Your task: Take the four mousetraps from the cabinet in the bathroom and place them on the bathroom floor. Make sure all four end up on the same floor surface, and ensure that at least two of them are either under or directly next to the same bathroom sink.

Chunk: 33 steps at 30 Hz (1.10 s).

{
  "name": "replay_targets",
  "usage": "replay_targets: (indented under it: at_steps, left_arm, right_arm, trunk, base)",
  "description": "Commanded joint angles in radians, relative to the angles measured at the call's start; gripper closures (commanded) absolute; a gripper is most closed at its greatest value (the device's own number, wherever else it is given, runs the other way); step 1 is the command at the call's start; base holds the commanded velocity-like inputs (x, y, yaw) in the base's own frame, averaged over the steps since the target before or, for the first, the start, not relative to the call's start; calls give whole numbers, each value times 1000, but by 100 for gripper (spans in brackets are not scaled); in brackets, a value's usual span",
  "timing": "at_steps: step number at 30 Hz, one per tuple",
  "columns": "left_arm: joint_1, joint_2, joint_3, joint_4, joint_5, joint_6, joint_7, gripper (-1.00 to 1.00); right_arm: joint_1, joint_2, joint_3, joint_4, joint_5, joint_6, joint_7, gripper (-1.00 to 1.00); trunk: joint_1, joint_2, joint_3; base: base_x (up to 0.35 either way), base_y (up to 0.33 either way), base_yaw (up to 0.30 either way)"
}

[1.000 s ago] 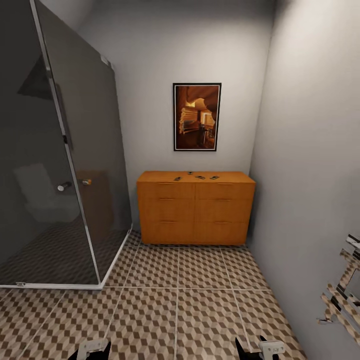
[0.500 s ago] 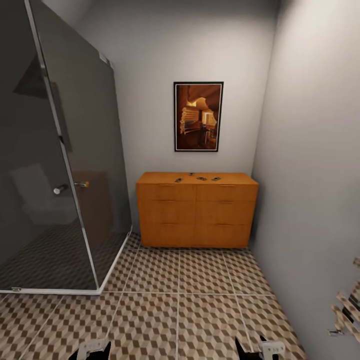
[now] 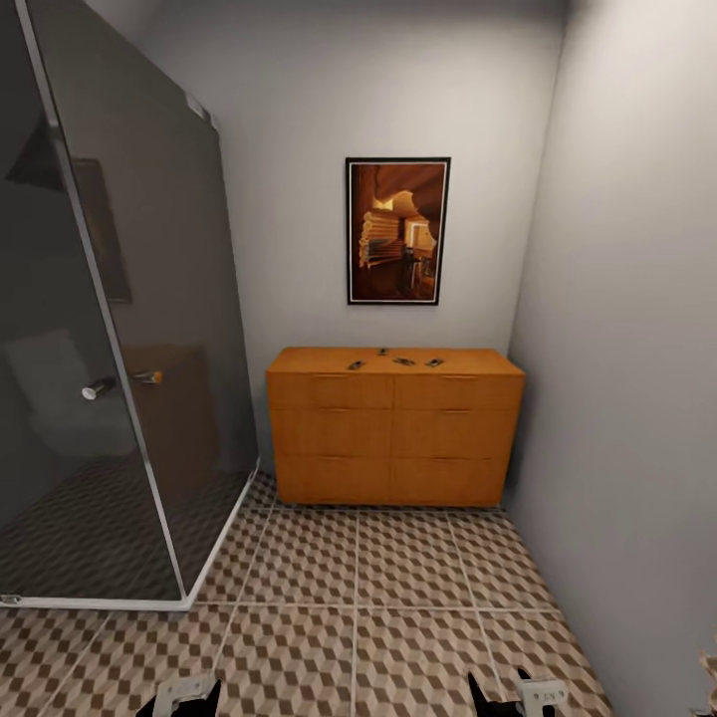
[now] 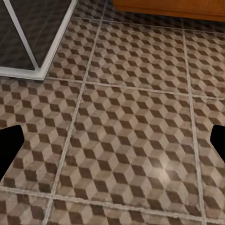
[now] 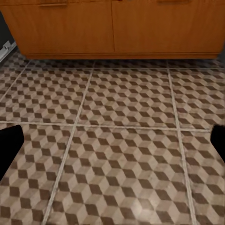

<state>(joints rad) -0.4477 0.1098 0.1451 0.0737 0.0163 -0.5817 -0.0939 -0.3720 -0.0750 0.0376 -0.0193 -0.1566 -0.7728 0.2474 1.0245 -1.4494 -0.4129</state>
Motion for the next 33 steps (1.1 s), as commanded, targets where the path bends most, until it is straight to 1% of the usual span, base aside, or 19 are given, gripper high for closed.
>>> replay_targets:
  at_steps: [1, 8, 18, 24, 33]
  left_arm:
    - [-2, 1, 8, 4, 2, -5, -9, -100]
    - [-2, 1, 8, 4, 2, -5, -9, -100]
    - [-2, 1, 8, 4, 2, -5, -9, -100]
    - [-2, 1, 8, 4, 2, -4, -9, -100]
    - [-2, 1, 8, 5, 2, -5, -9, -100]
  right_arm:
    - [-1, 0, 4, 1, -11, -2, 7, -100]
    - [-1, 0, 4, 1, -11, -3, 7, -100]
    - [-1, 0, 4, 2, -11, -2, 7, -100]
    - [-1, 0, 4, 1, -11, -1, 7, -100]
    - [-1, -1, 4, 2, -11, 3, 6, -100]
  trunk:
    - [0, -1, -1]
    - [0, -1, -1]
    - [0, -1, 3]
    - [0, -1, 5]
    - [0, -1, 5]
  base:
    - [258, 0, 0]
    - [258, 0, -62]
    - [239, 0, -231]
    - [79, 0, -154]
    - [9, 0, -19]
